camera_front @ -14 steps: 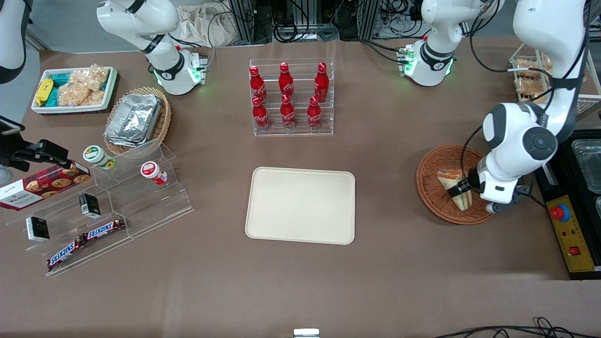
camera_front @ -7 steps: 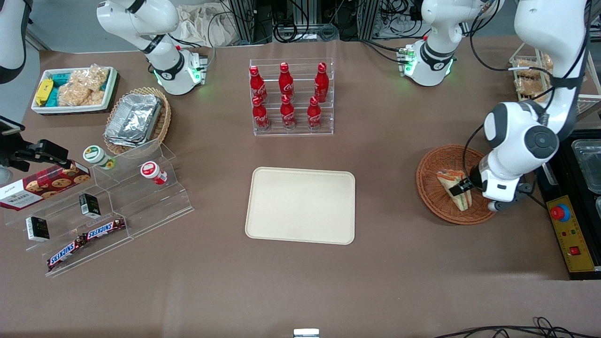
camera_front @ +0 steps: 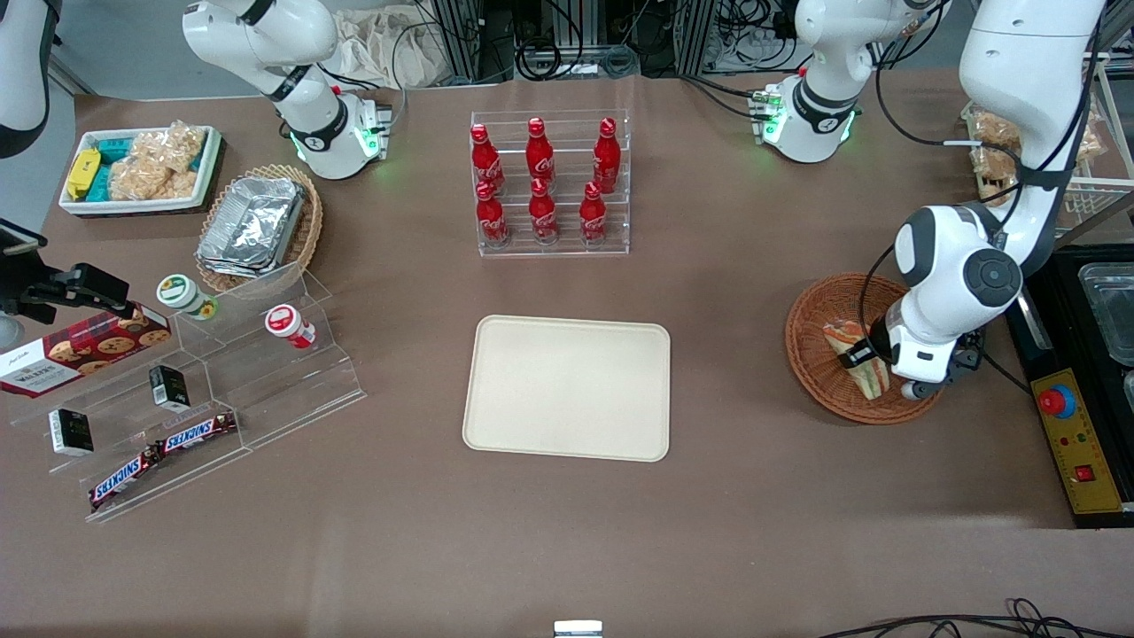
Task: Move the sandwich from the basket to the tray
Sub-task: 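Lift the sandwich and carry it toward the beige tray, then lower the sandwich onto the tray and open the left gripper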
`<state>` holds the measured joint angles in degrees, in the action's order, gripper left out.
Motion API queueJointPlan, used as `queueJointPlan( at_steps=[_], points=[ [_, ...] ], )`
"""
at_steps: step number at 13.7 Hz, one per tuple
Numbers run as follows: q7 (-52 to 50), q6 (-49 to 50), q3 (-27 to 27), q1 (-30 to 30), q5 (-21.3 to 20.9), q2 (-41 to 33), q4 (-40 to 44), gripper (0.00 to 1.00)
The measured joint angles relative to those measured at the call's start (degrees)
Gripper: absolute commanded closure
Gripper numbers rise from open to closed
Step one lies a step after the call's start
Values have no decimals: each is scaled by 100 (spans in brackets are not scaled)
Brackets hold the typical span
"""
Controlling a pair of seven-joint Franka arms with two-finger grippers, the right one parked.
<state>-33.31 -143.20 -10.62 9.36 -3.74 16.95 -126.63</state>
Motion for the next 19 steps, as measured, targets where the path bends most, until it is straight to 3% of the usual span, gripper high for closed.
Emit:
queueJointPlan(
  at_steps=[6,9,11,16,19],
  points=[
    [1281,2159,-97,-20,-14,-289,1382,100],
    [1894,3417,-513,-91,-13,-303,2540,100],
    [1933,3973,-769,-457,-14,-220,3168,100],
    [1756,4035,-845,-1806,-15,538,3868,100],
    [1225,3277,-844,-2524,-28,1421,4275,100]
  ],
)
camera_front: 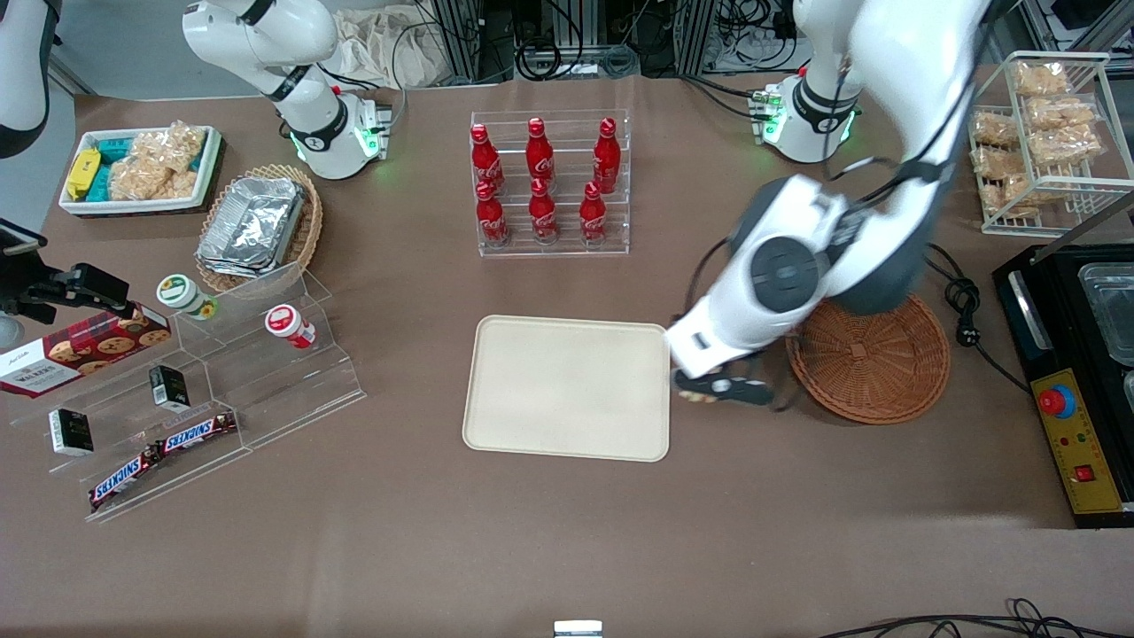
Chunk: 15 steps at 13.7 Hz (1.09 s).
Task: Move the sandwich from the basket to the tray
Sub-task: 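Lower the sandwich onto the tray and open the left gripper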
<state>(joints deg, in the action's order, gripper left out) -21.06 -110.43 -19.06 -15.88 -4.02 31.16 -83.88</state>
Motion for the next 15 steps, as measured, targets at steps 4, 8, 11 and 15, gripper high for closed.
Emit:
queueJointPlan(
  at_steps=[4,8,11,15],
  points=[
    [-345,-897,7,-523,-289,714,156,100],
    [-378,-1197,77,-541,-616,1105,182,100],
    [-878,-1524,110,-529,-610,1288,198,100],
    [-1425,-1668,110,-529,-610,1409,212,50]
  ],
)
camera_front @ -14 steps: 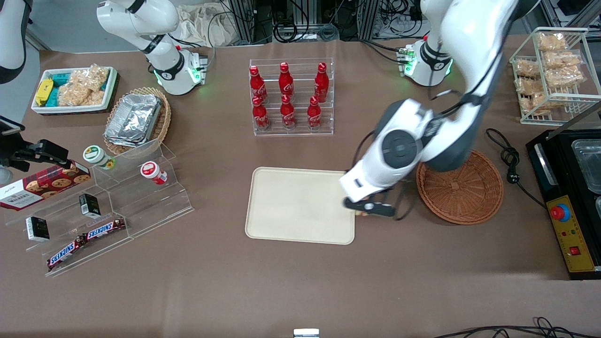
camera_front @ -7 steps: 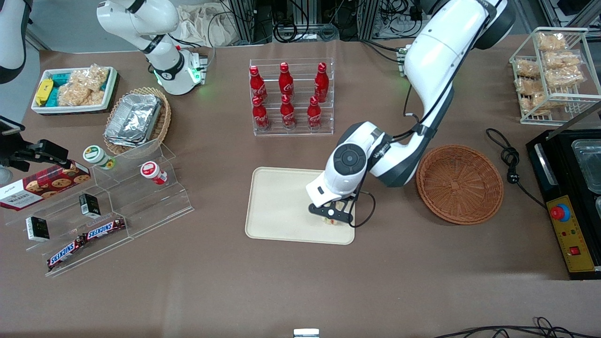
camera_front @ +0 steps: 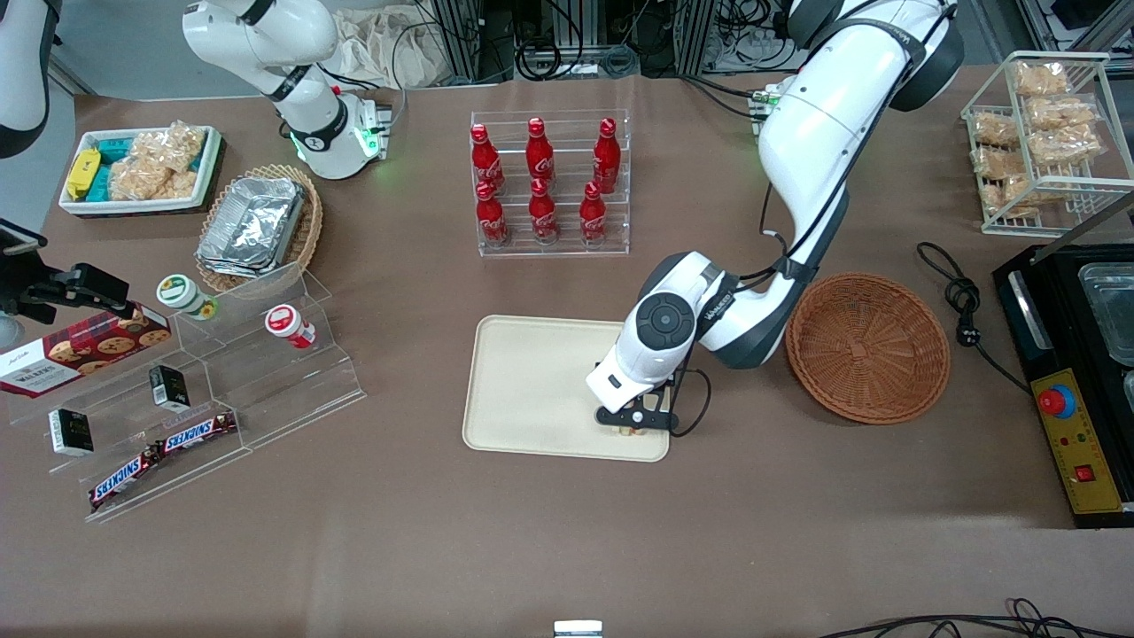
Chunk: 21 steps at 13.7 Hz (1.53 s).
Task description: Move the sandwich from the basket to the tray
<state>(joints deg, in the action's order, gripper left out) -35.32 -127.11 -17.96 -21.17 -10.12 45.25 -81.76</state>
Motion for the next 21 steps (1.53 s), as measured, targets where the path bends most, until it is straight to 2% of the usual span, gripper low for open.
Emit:
queueJointPlan(
  at_steps=[1,3,4,7,10,12,17,19,21],
  points=[
    [-18,-33,2,2,0,17,7,25],
    [-40,-55,7,41,0,32,16,15],
    [-52,-59,7,67,1,33,23,2],
    [-150,-13,4,100,2,7,109,2],
    [-201,866,3,143,-11,-337,235,3],
    [-201,1424,6,264,-56,-929,32,4],
    [242,1959,11,1125,-74,-3263,-1722,3],
    [464,2467,20,1467,-56,-3906,-1935,3],
    [643,2747,34,1730,111,-4175,-1900,2]
  ],
)
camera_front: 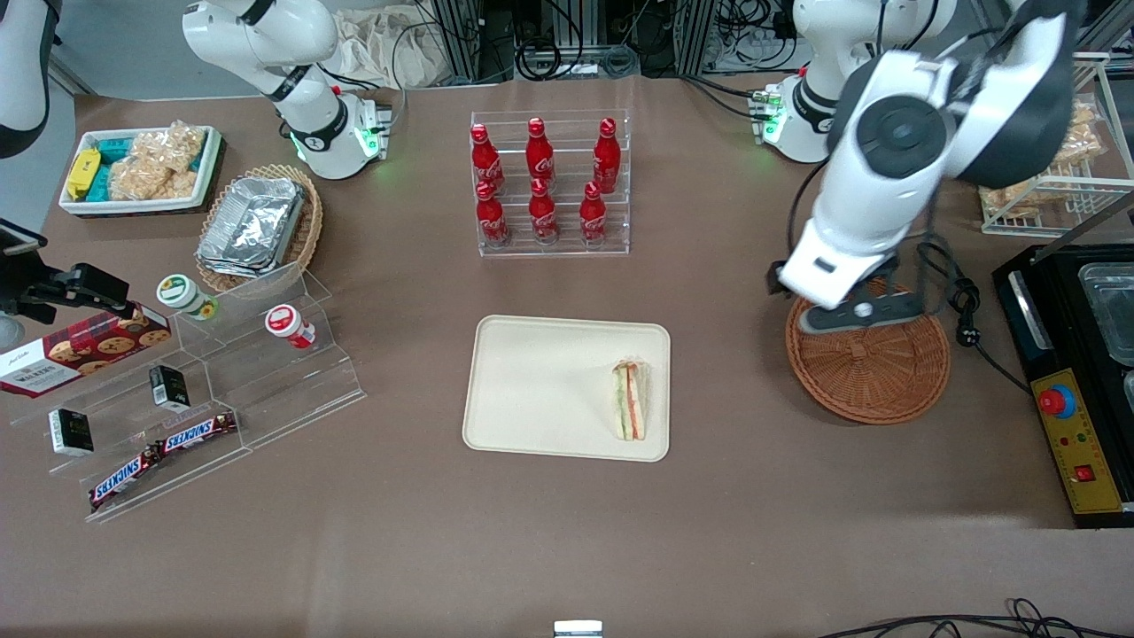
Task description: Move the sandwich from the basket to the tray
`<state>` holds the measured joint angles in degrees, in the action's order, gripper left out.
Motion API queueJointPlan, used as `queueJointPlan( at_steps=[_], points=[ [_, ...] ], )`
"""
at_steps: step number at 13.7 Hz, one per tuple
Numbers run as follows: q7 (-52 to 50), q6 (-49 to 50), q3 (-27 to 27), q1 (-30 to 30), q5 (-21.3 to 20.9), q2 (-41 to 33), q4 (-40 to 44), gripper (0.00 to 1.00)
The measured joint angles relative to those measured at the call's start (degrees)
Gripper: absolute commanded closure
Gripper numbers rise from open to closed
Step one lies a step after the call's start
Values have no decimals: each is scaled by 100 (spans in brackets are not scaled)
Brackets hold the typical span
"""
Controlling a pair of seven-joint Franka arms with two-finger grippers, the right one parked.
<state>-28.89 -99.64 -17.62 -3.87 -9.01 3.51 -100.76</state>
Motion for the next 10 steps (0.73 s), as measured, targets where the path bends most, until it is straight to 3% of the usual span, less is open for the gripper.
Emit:
queueJointPlan(
  at_steps=[4,7,10],
  points=[
    [1180,146,16,929,680,-25,217,2],
    [1923,196,32,1487,779,-6,263,1],
    [1975,454,1,1530,788,121,645,1]
  ],
)
